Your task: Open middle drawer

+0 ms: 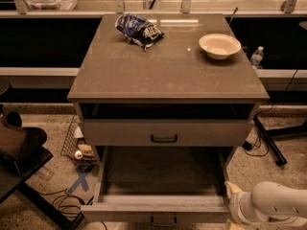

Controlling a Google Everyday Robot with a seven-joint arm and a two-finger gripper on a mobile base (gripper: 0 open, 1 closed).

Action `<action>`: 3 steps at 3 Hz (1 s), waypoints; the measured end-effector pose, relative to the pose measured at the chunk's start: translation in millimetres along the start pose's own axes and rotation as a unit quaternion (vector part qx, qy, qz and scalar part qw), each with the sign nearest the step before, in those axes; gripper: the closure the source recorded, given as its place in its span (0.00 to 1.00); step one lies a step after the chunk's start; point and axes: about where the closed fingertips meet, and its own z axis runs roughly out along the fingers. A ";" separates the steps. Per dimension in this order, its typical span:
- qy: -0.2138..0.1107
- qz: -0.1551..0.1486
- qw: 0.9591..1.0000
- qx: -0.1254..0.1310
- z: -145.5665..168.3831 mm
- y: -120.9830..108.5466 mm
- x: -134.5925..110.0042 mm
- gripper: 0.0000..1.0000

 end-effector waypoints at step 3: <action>-0.004 -0.012 0.997 -0.072 24.7 20.3 -0.4 0.17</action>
Offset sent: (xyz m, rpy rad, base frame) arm 0.0058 0.0022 -0.0122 0.0274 0.1099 0.0375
